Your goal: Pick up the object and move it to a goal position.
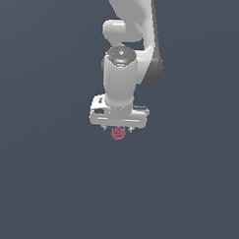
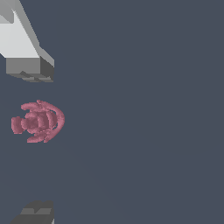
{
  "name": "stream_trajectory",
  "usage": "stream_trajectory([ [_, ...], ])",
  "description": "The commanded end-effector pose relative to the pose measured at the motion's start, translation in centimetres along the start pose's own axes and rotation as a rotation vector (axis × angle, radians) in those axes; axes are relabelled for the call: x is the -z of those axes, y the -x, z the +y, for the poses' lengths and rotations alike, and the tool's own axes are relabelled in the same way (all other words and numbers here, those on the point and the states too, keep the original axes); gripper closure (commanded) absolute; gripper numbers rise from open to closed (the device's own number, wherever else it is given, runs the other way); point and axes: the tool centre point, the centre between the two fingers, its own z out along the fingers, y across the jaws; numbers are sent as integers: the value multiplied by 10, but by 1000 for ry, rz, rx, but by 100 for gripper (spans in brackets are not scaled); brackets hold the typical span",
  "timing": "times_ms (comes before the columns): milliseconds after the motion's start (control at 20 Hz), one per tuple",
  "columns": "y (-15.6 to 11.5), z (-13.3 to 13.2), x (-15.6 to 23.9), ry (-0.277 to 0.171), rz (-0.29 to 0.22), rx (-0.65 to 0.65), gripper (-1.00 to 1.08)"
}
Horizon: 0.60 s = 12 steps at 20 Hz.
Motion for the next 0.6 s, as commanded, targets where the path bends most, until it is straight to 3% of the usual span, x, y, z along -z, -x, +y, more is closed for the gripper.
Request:
stream_trajectory([
  [0, 0, 0, 0, 0, 0, 0, -92],
  [550, -5, 8, 5, 21, 19, 47, -92],
])
